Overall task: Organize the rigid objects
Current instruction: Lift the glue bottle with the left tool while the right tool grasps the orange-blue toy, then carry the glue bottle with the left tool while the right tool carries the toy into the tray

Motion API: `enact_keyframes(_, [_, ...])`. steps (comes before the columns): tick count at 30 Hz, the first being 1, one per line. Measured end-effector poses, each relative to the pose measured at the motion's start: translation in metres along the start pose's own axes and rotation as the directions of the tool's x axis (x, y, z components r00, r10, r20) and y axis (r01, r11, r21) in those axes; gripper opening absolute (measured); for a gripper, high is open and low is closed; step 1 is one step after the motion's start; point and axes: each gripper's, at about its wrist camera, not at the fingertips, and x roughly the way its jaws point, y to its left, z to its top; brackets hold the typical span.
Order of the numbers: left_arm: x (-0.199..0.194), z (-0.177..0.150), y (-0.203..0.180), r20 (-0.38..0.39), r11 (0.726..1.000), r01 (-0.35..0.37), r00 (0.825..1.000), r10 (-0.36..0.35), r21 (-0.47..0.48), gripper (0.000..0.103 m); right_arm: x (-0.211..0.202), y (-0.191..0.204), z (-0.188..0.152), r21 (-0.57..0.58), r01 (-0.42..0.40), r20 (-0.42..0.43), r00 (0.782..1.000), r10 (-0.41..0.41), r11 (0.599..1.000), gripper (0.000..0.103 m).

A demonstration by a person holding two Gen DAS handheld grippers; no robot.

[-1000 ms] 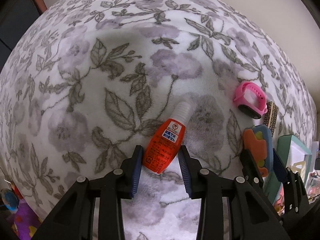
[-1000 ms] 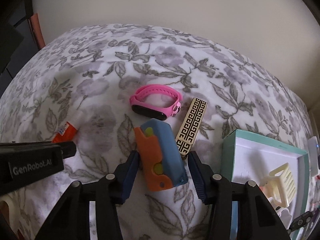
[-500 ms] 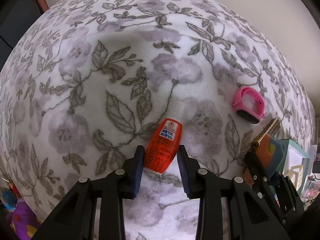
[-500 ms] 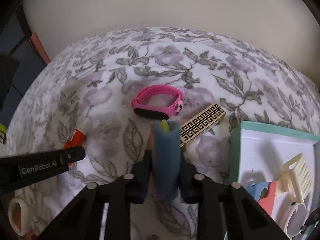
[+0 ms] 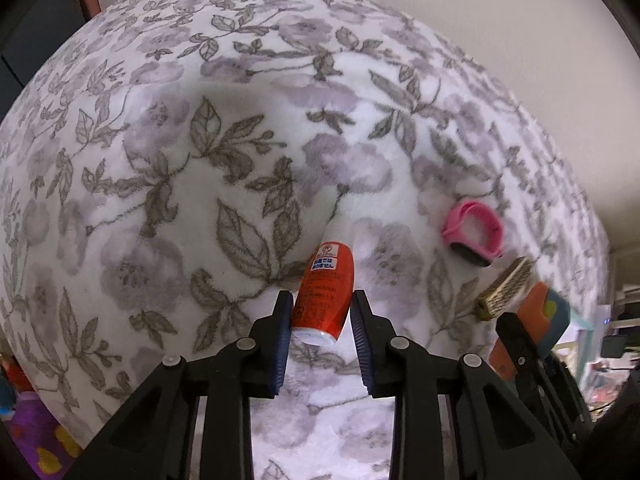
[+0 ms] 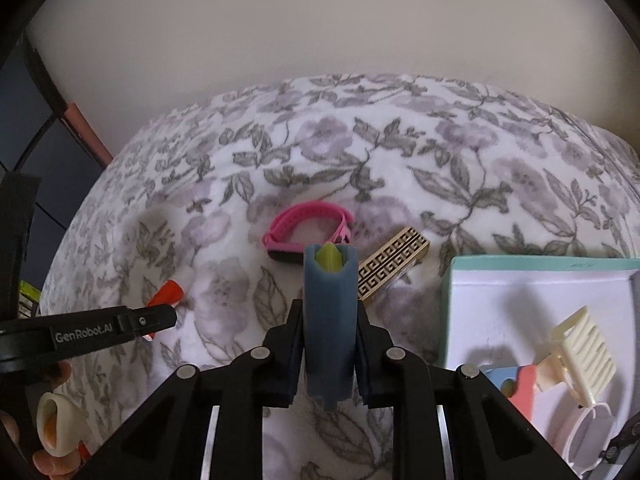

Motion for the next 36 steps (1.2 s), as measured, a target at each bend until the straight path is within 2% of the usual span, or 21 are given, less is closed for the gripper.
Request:
enact_keyframes(6, [-0.029,0.010,0.013,0.043,0.996,0.091,0.995,-0.090,-0.021,0.023,-0.023,-0.004,0.009,0.012,-0.013,0.051,0.999,0.013,1.000,0.023])
enact_keyframes(12, [-0.049,0.014,0.009,0.067,0.990,0.139,0.988,-0.139,0.003,0.022,-0.039,-0.018,0.014,0.052,-0.010,0.076,0.997,0.006,0.999,0.023])
enact_keyframes(23, [-0.047,0.008,-0.011,0.073,0.990,0.133,0.988,-0.136,0.037,0.021,-0.056,-0.051,0.019,0.126,0.002,0.102,0.995,-0.015,0.992,0.023])
enact_keyframes(31, [-0.068,-0.009,-0.060,0.078,0.953,0.259,0.959,-0.273,0.155,0.021,-0.075,-0.108,0.014,0.247,0.105,0.069,0.990,-0.125,0.963,0.023])
enact_keyframes(36, [-0.071,-0.025,-0.096,0.071,0.928,0.286,0.948,-0.310,0.241,0.021,-0.085,-0.141,0.005,0.309,0.166,0.035,0.982,-0.186,0.936,0.023])
